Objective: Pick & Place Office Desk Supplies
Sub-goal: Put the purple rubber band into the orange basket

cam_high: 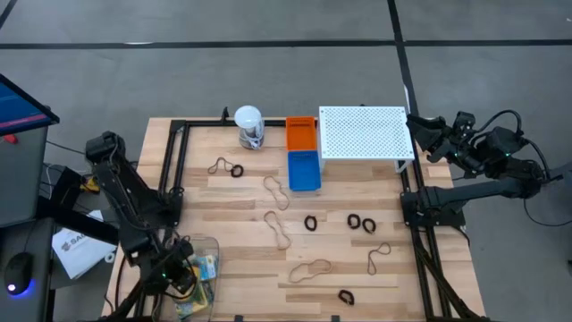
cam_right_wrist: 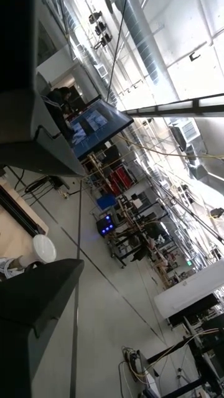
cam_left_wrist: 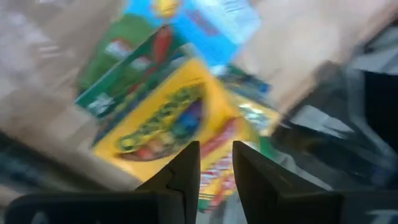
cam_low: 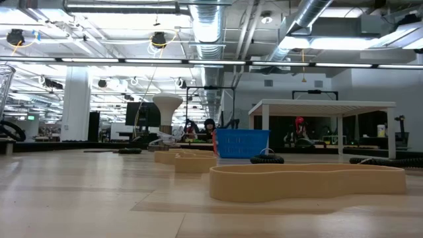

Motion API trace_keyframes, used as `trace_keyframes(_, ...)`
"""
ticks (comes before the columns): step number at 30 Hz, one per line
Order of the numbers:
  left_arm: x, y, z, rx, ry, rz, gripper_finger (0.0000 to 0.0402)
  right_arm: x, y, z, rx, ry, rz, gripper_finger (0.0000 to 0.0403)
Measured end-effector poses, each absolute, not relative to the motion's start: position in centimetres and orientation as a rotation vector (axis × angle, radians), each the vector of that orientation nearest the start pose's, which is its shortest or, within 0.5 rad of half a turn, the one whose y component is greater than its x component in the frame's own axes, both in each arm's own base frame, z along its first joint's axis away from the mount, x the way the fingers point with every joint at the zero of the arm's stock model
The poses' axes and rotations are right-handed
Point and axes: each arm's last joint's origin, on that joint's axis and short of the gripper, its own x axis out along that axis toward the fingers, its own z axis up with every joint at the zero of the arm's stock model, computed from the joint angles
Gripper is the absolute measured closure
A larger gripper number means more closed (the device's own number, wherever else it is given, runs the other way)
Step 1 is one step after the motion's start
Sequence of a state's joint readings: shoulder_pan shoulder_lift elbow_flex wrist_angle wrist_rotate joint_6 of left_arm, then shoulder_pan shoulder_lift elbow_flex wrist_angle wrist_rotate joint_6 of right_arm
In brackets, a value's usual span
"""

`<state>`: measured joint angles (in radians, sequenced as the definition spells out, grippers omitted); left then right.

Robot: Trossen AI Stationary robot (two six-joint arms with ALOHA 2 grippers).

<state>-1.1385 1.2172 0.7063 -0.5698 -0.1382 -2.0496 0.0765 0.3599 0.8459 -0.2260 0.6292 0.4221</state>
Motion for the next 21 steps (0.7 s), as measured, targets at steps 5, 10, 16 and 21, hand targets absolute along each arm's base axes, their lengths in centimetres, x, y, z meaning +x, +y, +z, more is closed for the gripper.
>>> trace_keyframes(5, 9.4, -19.0, 21.7, -1.098, 1.216, 0.158, 0.0316, 5.1, -1.3, 38.7, 0.497, -0.359, -0.49, 0.0179)
trace_keyframes(10, 9.6, -17.9, 24.9, -1.206, 0.965, -0.027, 0.0316, 5.1, -1.3, 38.7, 0.496, -0.355, -0.491, 0.0179)
trace_keyframes(16, 10.1, -15.3, 28.1, -1.274, 0.686, -0.113, 0.0316, 5.1, -1.3, 38.7, 0.495, -0.353, -0.492, 0.0179)
trace_keyframes(21, 10.9, -12.3, 29.6, -1.194, 0.461, -0.053, 0.0316, 5.1, -1.3, 38.7, 0.495, -0.353, -0.492, 0.0179)
